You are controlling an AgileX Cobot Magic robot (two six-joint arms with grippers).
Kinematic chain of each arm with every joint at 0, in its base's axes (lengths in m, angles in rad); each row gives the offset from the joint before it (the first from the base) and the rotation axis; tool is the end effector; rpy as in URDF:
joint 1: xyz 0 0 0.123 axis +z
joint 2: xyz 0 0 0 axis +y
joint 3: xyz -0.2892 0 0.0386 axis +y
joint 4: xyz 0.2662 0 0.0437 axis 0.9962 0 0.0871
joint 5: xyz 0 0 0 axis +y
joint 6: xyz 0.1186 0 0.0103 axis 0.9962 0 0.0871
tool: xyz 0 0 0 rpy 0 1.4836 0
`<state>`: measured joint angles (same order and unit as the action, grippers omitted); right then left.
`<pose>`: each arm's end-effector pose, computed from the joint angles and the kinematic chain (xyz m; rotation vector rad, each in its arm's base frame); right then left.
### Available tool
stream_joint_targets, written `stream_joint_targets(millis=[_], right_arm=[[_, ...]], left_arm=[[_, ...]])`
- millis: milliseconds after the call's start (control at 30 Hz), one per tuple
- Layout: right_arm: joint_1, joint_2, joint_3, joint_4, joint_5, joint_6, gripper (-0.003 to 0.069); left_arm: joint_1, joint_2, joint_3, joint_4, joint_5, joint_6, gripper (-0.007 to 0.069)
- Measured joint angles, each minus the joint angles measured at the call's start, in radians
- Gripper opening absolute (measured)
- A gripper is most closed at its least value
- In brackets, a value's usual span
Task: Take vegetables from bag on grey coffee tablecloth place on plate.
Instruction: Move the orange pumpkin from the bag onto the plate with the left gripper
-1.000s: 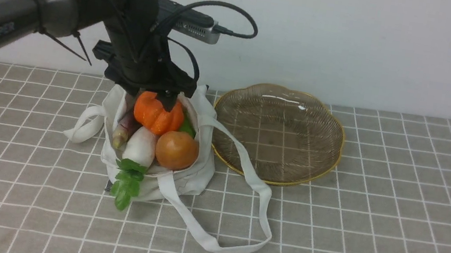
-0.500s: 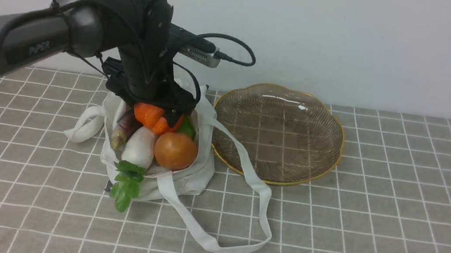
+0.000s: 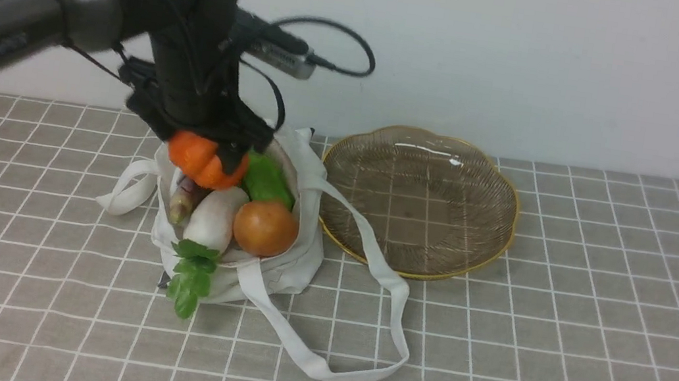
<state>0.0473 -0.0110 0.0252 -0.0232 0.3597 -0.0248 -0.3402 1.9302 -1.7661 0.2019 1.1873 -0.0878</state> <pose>0.0913 0.0033 0.1646 -0.0814 1.8556 -0.0070 0.4256 -0.1272 0.2685 0.4166 2.7643 0.1808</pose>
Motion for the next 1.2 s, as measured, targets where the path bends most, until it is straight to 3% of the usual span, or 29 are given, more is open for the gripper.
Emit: stream_joint_targets(millis=[200, 400, 533, 700, 1000, 1100, 1200], right_arm=[[0.0, 0.0, 0.0, 0.0, 0.0, 0.0, -0.0015], [0.0, 0.0, 0.0, 0.0, 0.0, 0.0, -0.0015], [0.0, 0.0, 0.0, 0.0, 0.0, 0.0, -0.0015], [0.0, 0.0, 0.0, 0.0, 0.0, 0.0, -0.0015], [0.0, 0.0, 0.0, 0.0, 0.0, 0.0, -0.0015], [0.0, 0.0, 0.0, 0.0, 0.0, 0.0, -0.0015], [0.0, 0.0, 0.0, 0.0, 0.0, 0.0, -0.0015]], left_arm=[[0.0, -0.144, -0.018, -0.051, 0.047, 0.003, 0.0594], [-0.012, -0.17, -0.02, -0.271, 0.04, 0.04, 0.0594], [-0.058, -0.116, -0.02, -0.457, -0.054, 0.128, 0.0594], [-0.14, 0.005, -0.02, -0.573, -0.276, 0.254, 0.0594], [-0.152, 0.166, -0.02, -0.604, -0.642, 0.281, 0.0594], [-0.151, 0.252, -0.019, -0.714, -0.82, 0.274, 0.0594], [-0.151, 0.298, -0.019, -0.807, -0.882, 0.282, 0.0594]])
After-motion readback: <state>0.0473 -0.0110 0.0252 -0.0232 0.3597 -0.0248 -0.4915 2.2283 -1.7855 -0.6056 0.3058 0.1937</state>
